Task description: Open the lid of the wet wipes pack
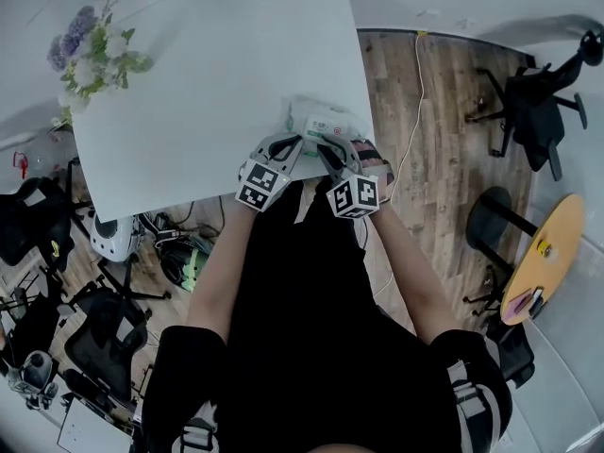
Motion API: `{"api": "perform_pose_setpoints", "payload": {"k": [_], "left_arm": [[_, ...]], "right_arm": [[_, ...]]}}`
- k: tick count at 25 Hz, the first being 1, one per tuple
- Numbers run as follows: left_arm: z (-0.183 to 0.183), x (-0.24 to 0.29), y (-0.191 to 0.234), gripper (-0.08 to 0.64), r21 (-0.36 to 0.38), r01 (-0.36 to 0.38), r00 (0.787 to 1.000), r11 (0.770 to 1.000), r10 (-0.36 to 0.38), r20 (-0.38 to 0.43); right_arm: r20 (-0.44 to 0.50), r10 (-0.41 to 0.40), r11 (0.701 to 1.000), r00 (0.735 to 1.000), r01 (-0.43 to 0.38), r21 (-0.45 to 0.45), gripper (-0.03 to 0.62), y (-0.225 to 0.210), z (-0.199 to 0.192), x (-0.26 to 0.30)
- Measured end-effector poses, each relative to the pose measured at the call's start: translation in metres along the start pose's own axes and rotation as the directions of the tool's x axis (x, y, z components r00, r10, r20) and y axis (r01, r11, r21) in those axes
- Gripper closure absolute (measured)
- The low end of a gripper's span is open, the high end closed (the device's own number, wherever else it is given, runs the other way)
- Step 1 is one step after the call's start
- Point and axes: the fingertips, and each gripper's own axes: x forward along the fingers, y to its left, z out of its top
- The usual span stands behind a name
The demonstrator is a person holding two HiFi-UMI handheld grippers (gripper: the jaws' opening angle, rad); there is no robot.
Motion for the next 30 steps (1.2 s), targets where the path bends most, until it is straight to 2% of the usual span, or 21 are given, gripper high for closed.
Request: {"api": "perform_pose_setpoints", "payload": {"k": [5,9,15,30], "left_arm": [[-0.001,-0.001,0.003,0.535,0.006,0.011,1.000,1.000,-0.011,0.026],[0.000,0.000,0.000,0.535,0.029,0.000,1.000,1.000,-0.001,0.029],[-0.002,-0.001,0.001,0.535,0.018,0.018,1.000,1.000,-0.018,0.022],[-0.001,-0.001,0.000,0.535,0.026,0.017,1.000,1.000,-0.017,0.025]], "right_arm": [[0.009,-0.008,1.000,1.000,0.008,0.005,0.459,-0.002,0.002,0.005],[0.010,-0.005,0.999,1.000,0.005,-0.049,0.488,0.002,0.000,0.003],[-0.043,0.022,0.995,0.999,-0.026,-0.091,0.511,0.006,0.001,0.006],[-0.061,0.061,0.998,0.996,-0.062,-0.017,0.540,0.006,0.003,0.002]]}}
